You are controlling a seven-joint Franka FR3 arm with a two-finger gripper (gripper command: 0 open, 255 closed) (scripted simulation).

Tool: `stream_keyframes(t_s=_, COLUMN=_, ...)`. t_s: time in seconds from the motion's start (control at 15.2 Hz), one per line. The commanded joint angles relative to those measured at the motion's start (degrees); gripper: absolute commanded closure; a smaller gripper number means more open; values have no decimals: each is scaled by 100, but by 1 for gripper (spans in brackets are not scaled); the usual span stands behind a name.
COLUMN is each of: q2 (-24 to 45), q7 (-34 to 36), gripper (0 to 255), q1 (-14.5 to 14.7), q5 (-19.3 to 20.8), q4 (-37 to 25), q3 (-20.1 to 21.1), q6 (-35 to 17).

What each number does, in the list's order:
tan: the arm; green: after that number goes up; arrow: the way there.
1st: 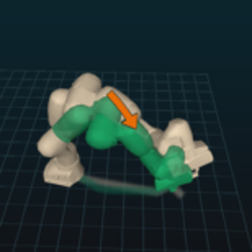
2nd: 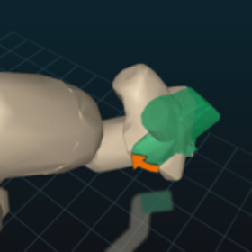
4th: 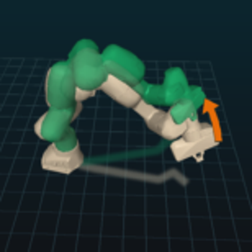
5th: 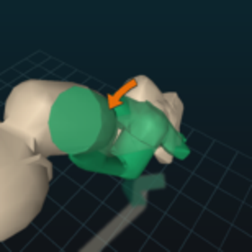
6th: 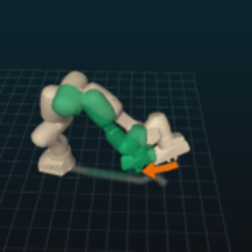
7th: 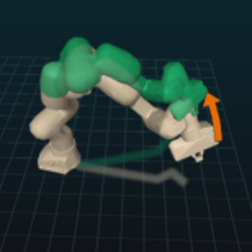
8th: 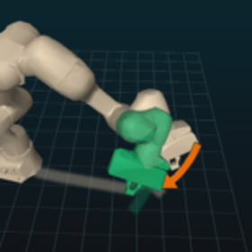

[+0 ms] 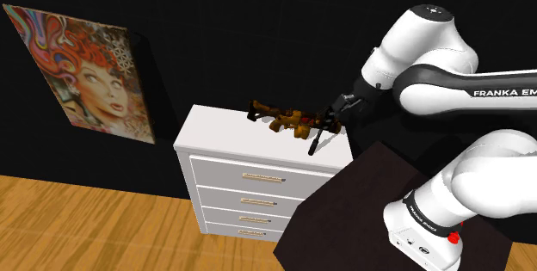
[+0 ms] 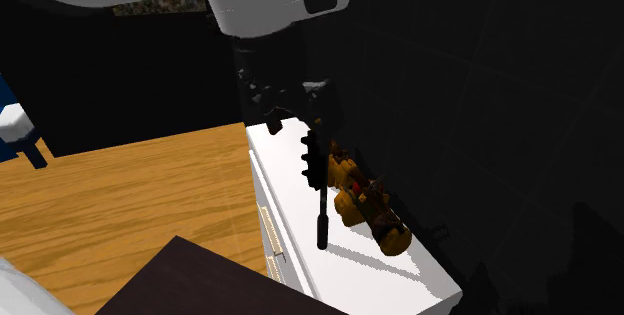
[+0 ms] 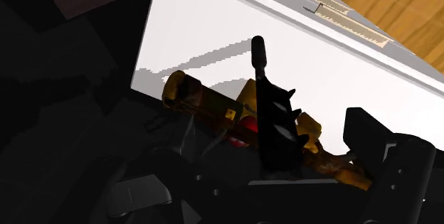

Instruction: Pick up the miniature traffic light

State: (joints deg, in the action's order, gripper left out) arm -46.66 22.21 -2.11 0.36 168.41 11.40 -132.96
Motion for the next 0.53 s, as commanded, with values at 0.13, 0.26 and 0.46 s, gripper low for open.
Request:
stream_keyframes(t_s=0.13, q2=881, q7=773, gripper=0, q1=-312, q5=118, q4=411, q3=590, q6=-1724)
stream_keyframes(t_s=0.26, q2=1484, q7=1256, gripper=0, q1=-724, q5=337, q4=452, q3=1050, q6=-2571)
stream_keyframes(t_s=0.46, q2=1801, q7=1407, gripper=0, q1=-952, q5=465, q4=512, q3=1265, q6=-2966)
